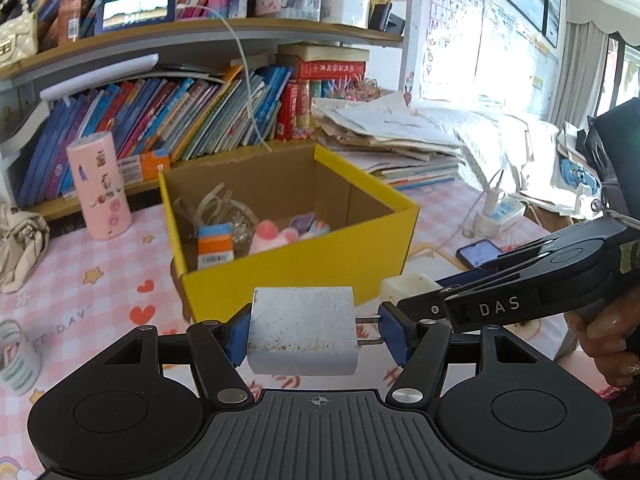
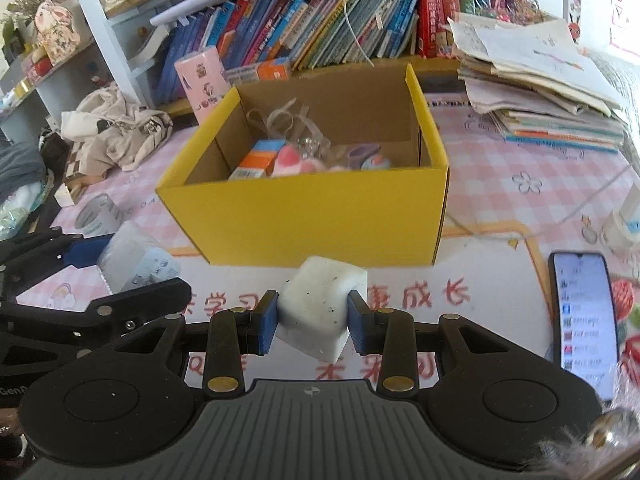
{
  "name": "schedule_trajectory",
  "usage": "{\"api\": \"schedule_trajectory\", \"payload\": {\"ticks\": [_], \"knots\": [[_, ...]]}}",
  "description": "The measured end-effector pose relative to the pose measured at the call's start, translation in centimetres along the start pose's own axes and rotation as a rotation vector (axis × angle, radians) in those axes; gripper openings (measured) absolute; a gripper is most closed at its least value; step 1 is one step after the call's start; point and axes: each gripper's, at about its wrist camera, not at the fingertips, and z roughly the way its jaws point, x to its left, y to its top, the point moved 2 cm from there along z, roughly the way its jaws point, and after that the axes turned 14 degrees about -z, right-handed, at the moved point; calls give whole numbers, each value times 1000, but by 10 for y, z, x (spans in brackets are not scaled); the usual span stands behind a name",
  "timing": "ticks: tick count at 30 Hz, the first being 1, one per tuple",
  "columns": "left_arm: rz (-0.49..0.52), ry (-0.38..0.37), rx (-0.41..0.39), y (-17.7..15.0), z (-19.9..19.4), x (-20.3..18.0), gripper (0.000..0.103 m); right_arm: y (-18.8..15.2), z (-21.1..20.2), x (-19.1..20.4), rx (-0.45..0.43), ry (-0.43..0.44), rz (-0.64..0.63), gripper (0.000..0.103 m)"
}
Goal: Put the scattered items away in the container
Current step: 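Carry both held items over the open yellow box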
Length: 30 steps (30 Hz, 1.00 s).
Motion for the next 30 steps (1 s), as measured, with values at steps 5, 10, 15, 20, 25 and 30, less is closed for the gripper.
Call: {"api": "schedule_trajectory", "payload": {"ticks": [5,10,15,20,25,30], "knots": [[21,11,-37,13,5,-13,65,15,-4,-17,-28,40,-2,34],[41,49,-79,27,9,-20,65,38,-11,-36,-84,60,-8,34],[38,84,-113,43,15,-20,65,62,-10,-53,-142,59,-24,34],[49,118,-132,61,29,-18,65,83,9,-65,-156,68,-54,34],[61,152,-112,74,53,-12,65,102,37,-73,-144,74,-92,34],[49,180,-44,79,86,2,65,116,73,-76,-99,87,-150,34]]}}
